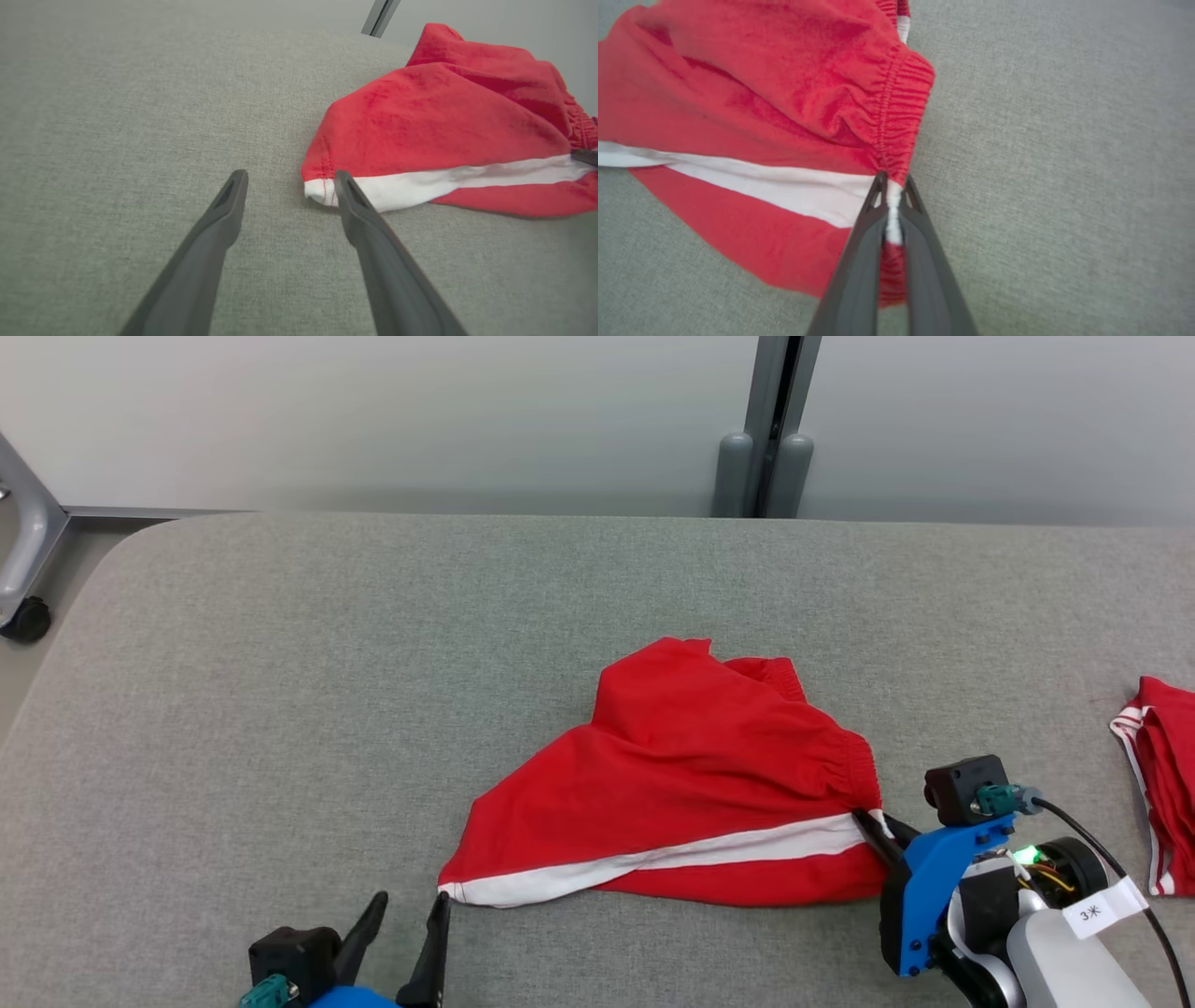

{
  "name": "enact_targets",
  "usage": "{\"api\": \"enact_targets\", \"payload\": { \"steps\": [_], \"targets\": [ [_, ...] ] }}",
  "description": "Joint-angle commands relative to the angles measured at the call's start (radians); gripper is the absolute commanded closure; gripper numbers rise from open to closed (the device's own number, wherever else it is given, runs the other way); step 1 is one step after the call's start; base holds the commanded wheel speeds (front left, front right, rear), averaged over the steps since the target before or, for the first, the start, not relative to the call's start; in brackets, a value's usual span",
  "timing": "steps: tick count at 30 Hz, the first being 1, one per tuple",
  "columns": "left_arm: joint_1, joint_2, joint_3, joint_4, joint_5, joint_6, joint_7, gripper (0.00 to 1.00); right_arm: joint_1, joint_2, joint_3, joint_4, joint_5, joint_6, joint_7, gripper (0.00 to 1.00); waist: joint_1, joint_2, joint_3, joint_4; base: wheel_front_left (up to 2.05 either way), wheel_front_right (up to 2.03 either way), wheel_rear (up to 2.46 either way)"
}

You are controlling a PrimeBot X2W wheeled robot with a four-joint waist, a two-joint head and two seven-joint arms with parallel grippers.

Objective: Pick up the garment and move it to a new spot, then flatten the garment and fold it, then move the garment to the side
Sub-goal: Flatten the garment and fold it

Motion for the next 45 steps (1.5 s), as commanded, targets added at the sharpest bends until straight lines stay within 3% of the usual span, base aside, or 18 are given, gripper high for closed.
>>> {"api": "enact_targets", "payload": {
  "steps": [1,13,18,21,24,26,31,38,45],
  "targets": [
    [-0.002,0.009,-0.006,0.006,-0.011,-0.019,0.021,0.00,-0.014,-0.006,-0.002,0.002,0.008,0.000,-0.014,1.00,0.0000,0.0000,0.003,-0.004,0.00,0.00,0.00],
    [-0.075,-0.015,-0.049,0.083,-0.060,-0.106,0.071,0.00,-0.047,0.000,0.016,0.036,0.019,0.000,-0.052,1.00,0.0000,0.0000,0.022,-0.028,0.00,0.00,0.00],
    [-0.085,-0.018,-0.066,0.086,-0.064,-0.122,0.071,0.00,-0.056,0.001,0.016,0.047,0.020,0.000,-0.065,1.00,0.0000,0.0000,0.026,-0.031,0.00,0.00,0.00],
    [-0.078,-0.017,-0.073,0.074,-0.064,-0.127,0.066,0.15,-0.060,0.003,0.014,0.054,0.020,0.000,-0.072,1.00,0.0000,0.0000,0.028,-0.031,0.00,0.00,0.00],
    [-0.070,-0.014,-0.079,0.059,-0.068,-0.128,0.064,0.37,-0.062,0.005,0.013,0.060,0.021,0.000,-0.080,1.00,0.0000,0.0000,0.030,-0.029,0.00,0.00,0.00],
    [-0.067,-0.012,-0.082,0.052,-0.069,-0.128,0.067,0.60,-0.064,0.007,0.013,0.063,0.021,0.000,-0.081,1.00,0.0000,0.0000,0.030,-0.027,0.00,0.00,0.00],
    [-0.073,-0.010,-0.092,0.064,-0.064,-0.127,0.082,1.00,-0.072,0.010,0.016,0.070,0.023,0.000,-0.089,1.00,0.0000,0.0000,0.032,-0.028,0.00,0.00,0.00],
    [-0.097,-0.002,-0.076,0.055,-0.060,-0.132,0.032,1.00,-0.086,0.011,0.010,0.064,0.026,0.000,-0.128,1.00,0.0000,0.0000,0.027,-0.031,0.00,0.00,0.00],
    [-0.134,0.046,-0.028,-0.073,-0.048,-0.121,-0.014,1.00,-0.087,0.011,-0.001,-0.027,0.057,0.000,-0.193,1.00,0.0000,0.0000,-0.012,-0.033,0.00,0.00,0.00]
  ]
}}
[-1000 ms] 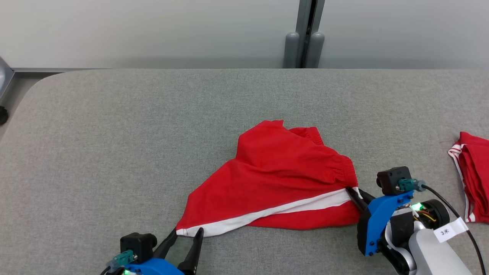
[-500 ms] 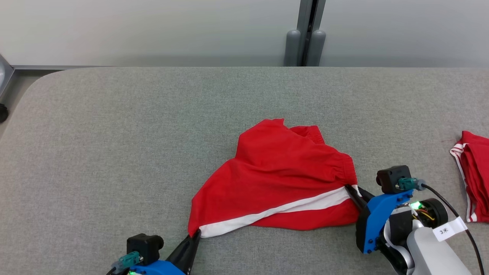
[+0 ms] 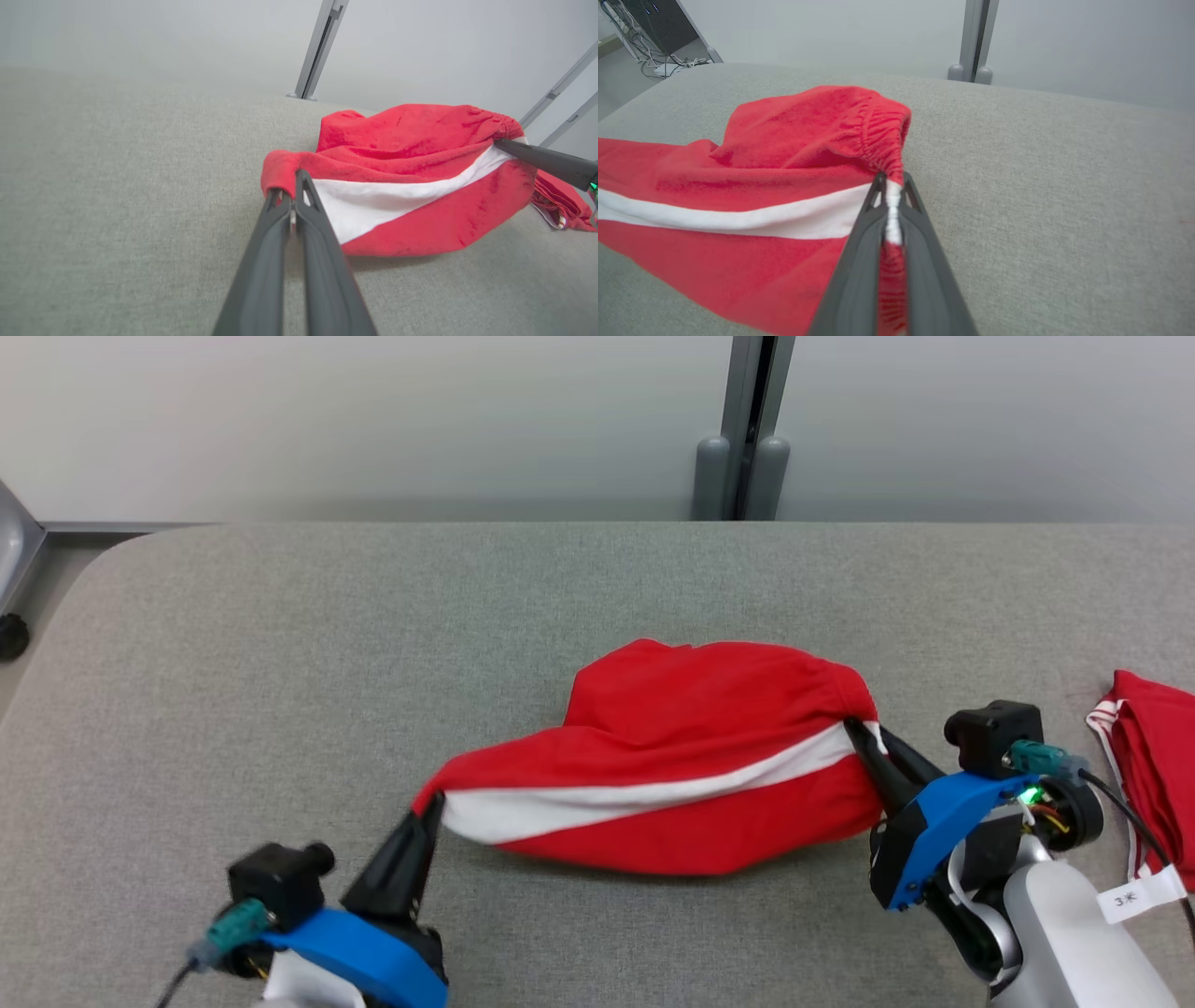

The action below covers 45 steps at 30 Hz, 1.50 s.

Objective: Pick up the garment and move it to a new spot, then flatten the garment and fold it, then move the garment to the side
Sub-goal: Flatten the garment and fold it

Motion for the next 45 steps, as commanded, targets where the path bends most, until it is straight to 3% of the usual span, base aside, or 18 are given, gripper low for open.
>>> {"api": "enact_targets", "payload": {
  "steps": [1,8,16,23,28,33,40,45],
  "targets": [
    [-0.026,0.022,0.019,-0.056,0.009,0.006,-0.004,1.00,-0.010,-0.005,-0.002,-0.045,0.009,0.000,-0.013,1.00,-0.0001,-0.0001,-0.018,-0.006,0.00,0.00,0.00],
    [-0.089,0.109,0.080,-0.276,0.033,0.034,0.030,1.00,0.003,-0.015,-0.003,-0.270,0.055,0.000,-0.031,1.00,-0.0001,-0.0001,-0.064,-0.021,0.00,0.00,0.00],
    [-0.242,0.223,0.178,-0.580,0.040,0.063,0.151,1.00,-0.017,-0.028,-0.051,-0.609,0.012,0.000,0.015,1.00,-0.0001,-0.0001,-0.084,-0.054,0.00,0.00,0.00],
    [-0.448,0.273,0.196,-0.622,0.004,0.032,0.281,1.00,-0.073,-0.020,-0.076,-0.770,0.016,0.000,0.102,1.00,-0.0001,-0.0001,-0.014,-0.080,0.00,0.00,0.00],
    [-0.571,0.260,0.174,-0.502,-0.047,0.000,0.321,1.00,-0.175,-0.003,-0.045,-0.700,0.056,0.000,0.112,1.00,-0.0001,-0.0001,0.073,-0.096,0.00,0.00,0.00],
    [-0.744,0.260,0.173,-0.318,-0.076,-0.030,0.313,1.00,-0.406,0.010,-0.004,-0.501,0.035,0.000,0.028,1.00,-0.0001,-0.0001,0.169,-0.129,0.00,0.00,0.00],
    [-1.005,0.202,0.168,-0.090,-0.057,-0.044,0.148,1.00,-0.728,0.085,0.026,-0.156,-0.055,0.000,-0.200,1.00,-0.0001,-0.0001,0.291,-0.155,0.00,0.00,0.00],
    [-1.045,0.153,0.112,0.007,-0.061,-0.048,0.007,1.00,-0.810,0.111,0.055,0.050,-0.092,0.000,-0.331,1.00,-0.0001,-0.0001,0.368,-0.133,0.00,0.00,0.00]
  ]
}}
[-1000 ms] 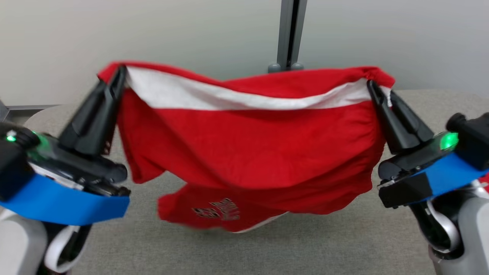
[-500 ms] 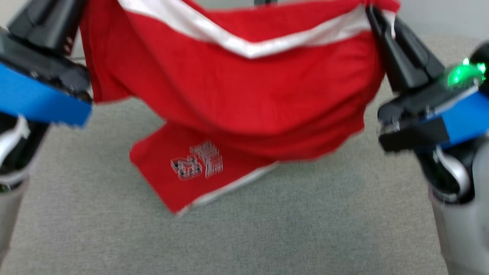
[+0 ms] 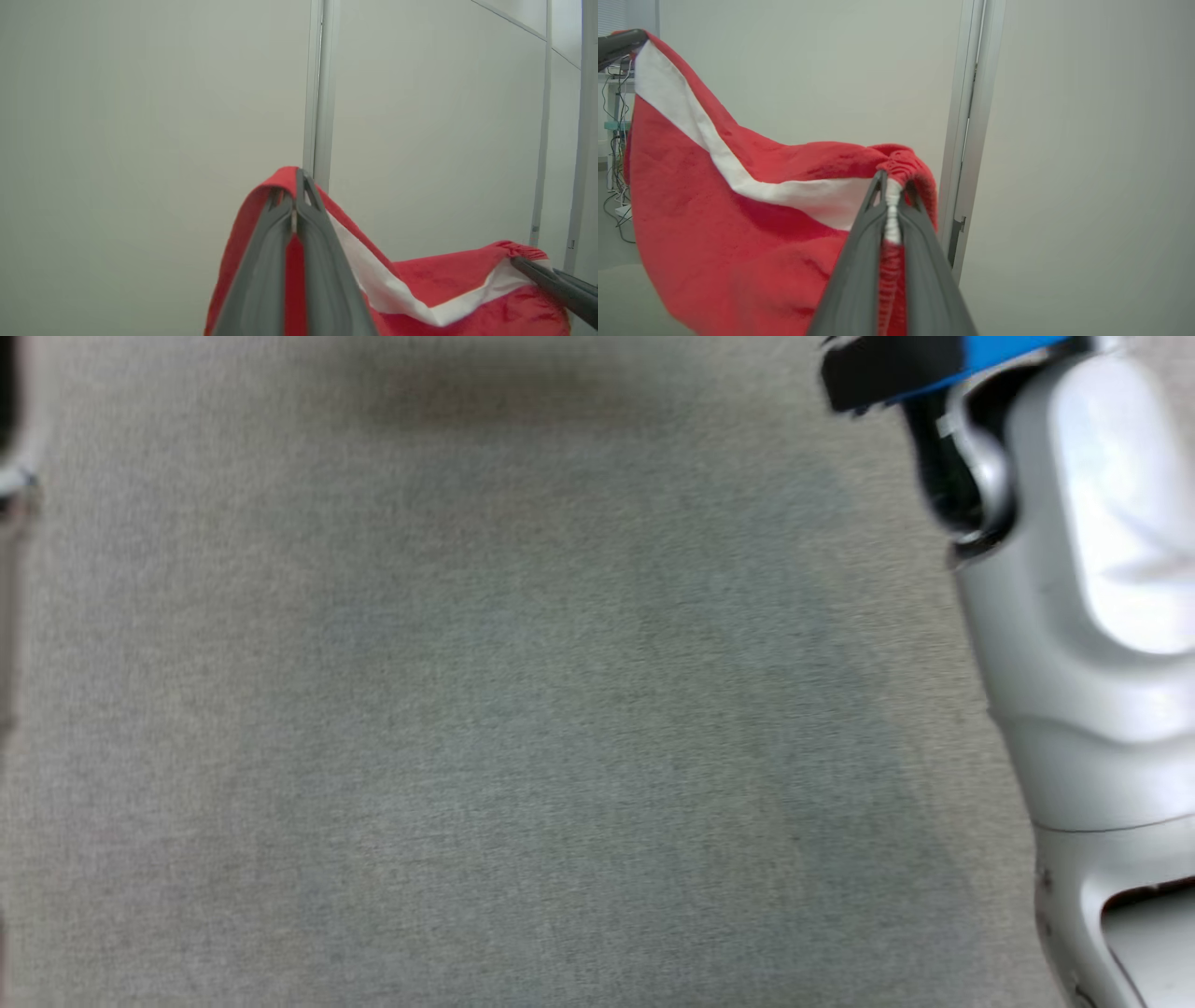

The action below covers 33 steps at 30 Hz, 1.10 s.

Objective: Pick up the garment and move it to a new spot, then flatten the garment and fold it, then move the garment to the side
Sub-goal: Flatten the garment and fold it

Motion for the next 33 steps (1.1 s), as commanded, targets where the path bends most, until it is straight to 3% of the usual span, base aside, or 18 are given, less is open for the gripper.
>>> {"api": "enact_targets", "payload": {
  "steps": [1,6,11,17,29,33],
  "targets": [
    [0.024,-0.007,-0.036,0.016,-0.009,-0.006,-0.033,1.00,-0.004,0.007,0.023,0.050,-0.001,0.000,-0.026,1.00,-0.0003,0.0000,0.037,0.032,0.00,0.00,0.00],
    [0.130,-0.007,-0.142,0.043,-0.054,-0.005,-0.137,1.00,0.060,0.005,0.069,0.192,0.007,0.000,-0.086,1.00,-0.0003,0.0000,0.059,0.060,0.00,0.00,0.00],
    [0.266,0.018,-0.178,-0.010,-0.092,-0.005,-0.182,1.00,0.164,-0.013,0.093,0.197,0.031,0.000,-0.108,1.00,-0.0003,0.0000,0.048,0.072,0.00,0.00,0.00],
    [0.475,0.021,-0.074,-0.140,-0.076,-0.005,-0.188,1.00,0.356,-0.034,0.064,0.018,0.083,0.000,-0.109,1.00,-0.0003,0.0000,-0.003,0.077,0.00,0.00,0.00],
    [0.920,-0.006,0.052,-0.438,0.066,-0.005,-0.188,1.00,0.763,-0.072,0.050,-0.326,0.115,0.000,-0.109,1.00,-0.0003,0.0000,-0.201,0.064,0.00,0.00,0.00],
    [1.063,0.017,0.074,-0.559,0.092,0.022,-0.189,1.00,0.926,-0.065,0.036,-0.421,0.134,0.000,-0.085,1.00,-0.0003,0.0000,-0.247,0.052,0.00,0.00,0.00]
  ]
}}
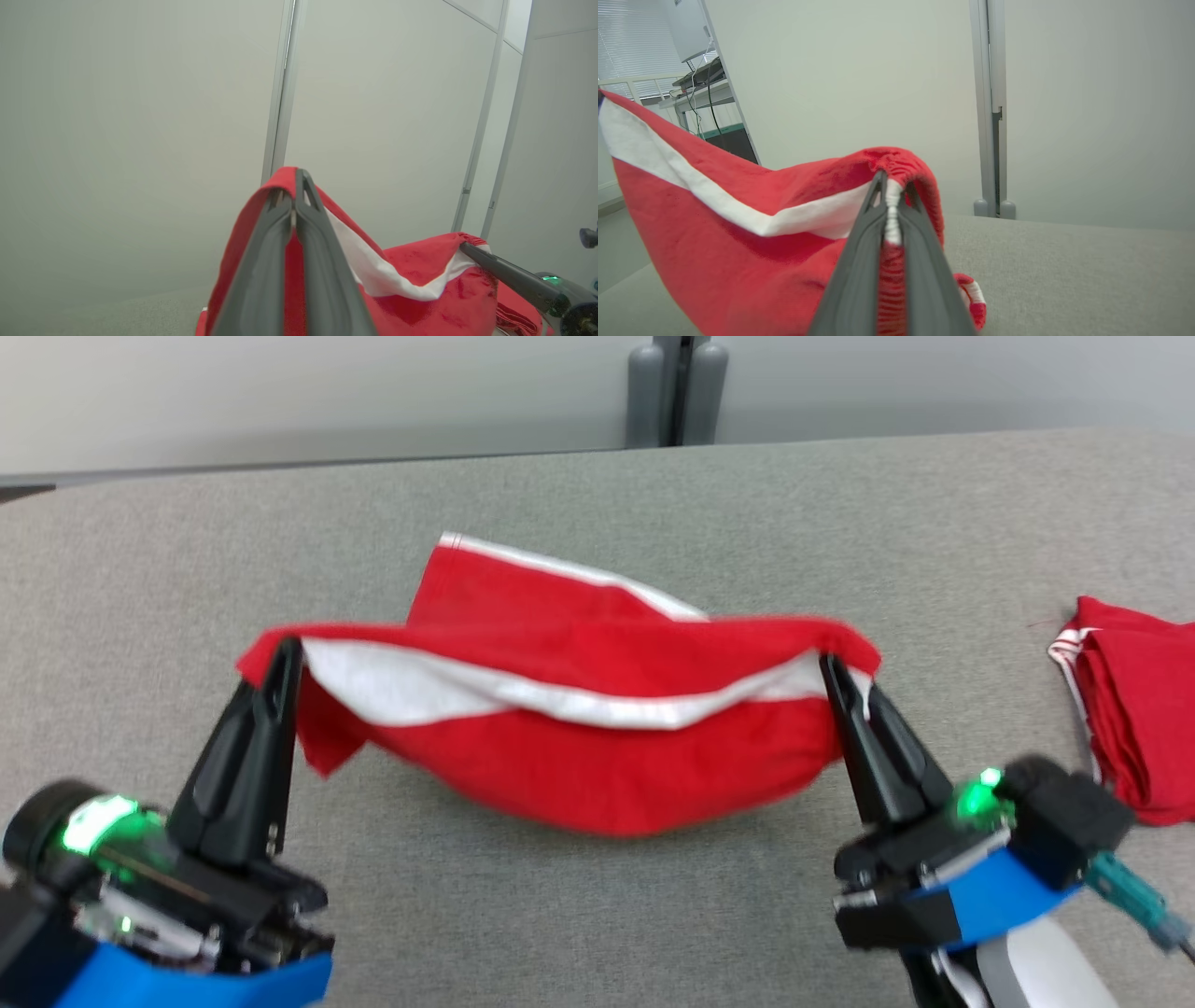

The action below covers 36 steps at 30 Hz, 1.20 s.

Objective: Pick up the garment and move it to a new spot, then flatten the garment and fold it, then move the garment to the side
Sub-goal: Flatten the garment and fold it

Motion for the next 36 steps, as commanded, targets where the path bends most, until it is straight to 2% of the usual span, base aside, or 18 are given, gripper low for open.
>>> {"api": "enact_targets", "payload": {
  "steps": [1,5,9,11,16,21,28,36],
  "targets": [
    [0.063,0.021,0.007,-0.052,0.009,0.020,0.003,1.00,0.080,0.006,-0.009,-0.049,0.019,0.000,0.022,1.00,0.0004,0.0000,-0.032,-0.026,0.00,0.00,0.00],
    [0.181,0.075,-0.007,-0.130,0.025,0.041,0.061,1.00,0.208,0.005,-0.016,-0.135,0.015,0.000,0.092,1.00,0.0004,0.0000,-0.039,-0.039,0.00,0.00,0.00],
    [0.214,0.090,-0.010,-0.127,0.000,0.043,0.091,1.00,0.251,0.018,-0.011,-0.150,0.036,0.000,0.140,1.00,0.0004,0.0000,-0.033,-0.048,0.00,0.00,0.00],
    [0.204,0.081,-0.009,-0.096,-0.031,0.036,0.098,1.00,0.250,0.026,-0.013,-0.129,0.045,0.000,0.158,1.00,0.0004,0.0000,-0.024,-0.052,0.00,0.00,0.00],
    [0.091,0.079,-0.018,0.059,-0.059,0.008,0.081,1.00,0.182,0.048,-0.027,-0.031,0.052,0.000,0.166,1.00,0.0004,0.0000,0.008,-0.058,0.00,0.00,0.00],
    [-0.098,0.051,-0.088,0.227,-0.070,-0.012,0.081,1.00,0.099,0.072,-0.060,0.088,0.049,0.000,0.168,1.00,0.0004,0.0000,0.055,-0.055,0.00,0.00,0.00],
    [-0.380,0.013,-0.218,0.498,-0.068,-0.017,0.089,1.00,-0.027,0.086,-0.046,0.211,0.049,0.000,0.153,1.00,0.0004,0.0000,0.144,-0.075,0.00,0.00,0.00],
    [-0.584,0.001,-0.270,0.765,-0.055,-0.017,0.076,1.00,-0.147,0.089,-0.005,0.303,0.075,0.000,0.108,1.00,0.0004,0.0000,0.214,-0.097,0.00,0.00,0.00]
  ]
}}
